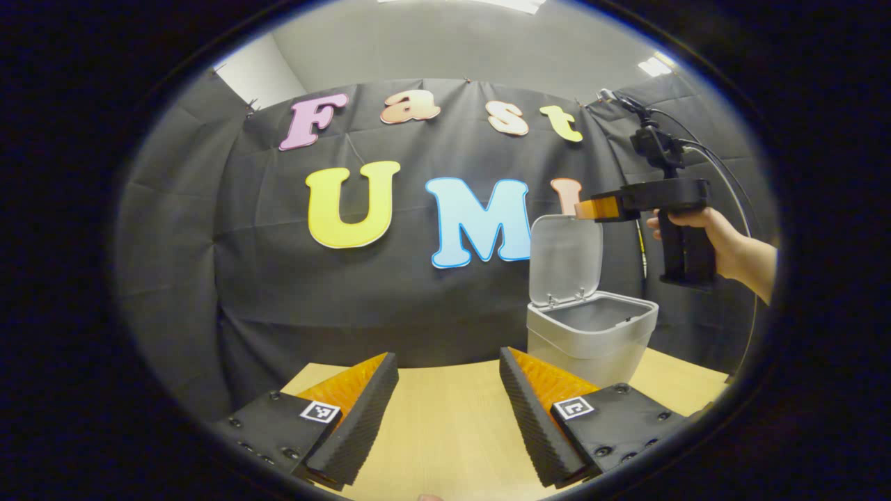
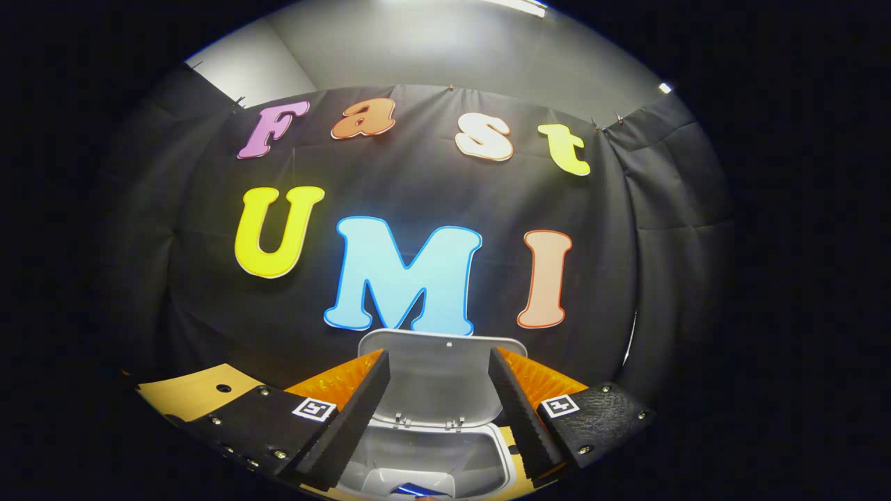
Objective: Press the lid of the desktop garbage bin to open it, pick up the crumpled paper on the desktop and throw it into the bin, then pick up the pop can on the desktop and drop it into the bin, and finally close the garbage bin lid.
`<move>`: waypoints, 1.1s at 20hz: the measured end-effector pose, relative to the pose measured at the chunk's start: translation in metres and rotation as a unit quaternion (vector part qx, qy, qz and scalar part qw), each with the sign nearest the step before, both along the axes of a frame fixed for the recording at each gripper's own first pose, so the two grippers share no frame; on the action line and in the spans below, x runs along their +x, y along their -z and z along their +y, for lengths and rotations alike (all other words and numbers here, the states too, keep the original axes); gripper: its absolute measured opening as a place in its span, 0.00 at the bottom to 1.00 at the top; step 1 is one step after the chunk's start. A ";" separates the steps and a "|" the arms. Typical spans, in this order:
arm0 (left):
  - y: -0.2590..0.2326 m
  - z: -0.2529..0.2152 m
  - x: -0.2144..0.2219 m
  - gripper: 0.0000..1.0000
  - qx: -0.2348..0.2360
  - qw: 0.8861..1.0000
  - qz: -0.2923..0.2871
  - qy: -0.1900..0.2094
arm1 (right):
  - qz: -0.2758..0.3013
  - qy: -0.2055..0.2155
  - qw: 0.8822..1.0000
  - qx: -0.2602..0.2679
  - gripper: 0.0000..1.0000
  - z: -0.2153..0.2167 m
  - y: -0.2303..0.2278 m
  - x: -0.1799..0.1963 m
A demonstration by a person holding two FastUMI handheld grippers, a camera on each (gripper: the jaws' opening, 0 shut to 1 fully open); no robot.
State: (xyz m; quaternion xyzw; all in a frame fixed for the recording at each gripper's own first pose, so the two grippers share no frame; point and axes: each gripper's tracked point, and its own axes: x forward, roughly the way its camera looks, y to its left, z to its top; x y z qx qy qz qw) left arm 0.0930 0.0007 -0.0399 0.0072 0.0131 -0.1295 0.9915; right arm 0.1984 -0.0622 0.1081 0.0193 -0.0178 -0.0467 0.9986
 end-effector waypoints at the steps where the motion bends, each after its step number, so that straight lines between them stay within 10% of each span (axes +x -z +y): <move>1: -0.002 0.000 0.001 0.96 -0.002 1.000 0.001 0.003 | -0.002 0.005 1.000 0.004 0.91 -0.004 -0.005 0.006; 11: 0.005 0.009 0.004 0.96 -0.029 0.999 0.018 -0.004 | 0.009 0.002 0.998 0.058 0.92 -0.018 -0.022 0.079; 22: 0.002 0.012 -0.028 0.95 -0.034 0.997 0.023 -0.066 | 0.033 -0.049 0.996 0.068 0.92 -0.012 0.003 0.076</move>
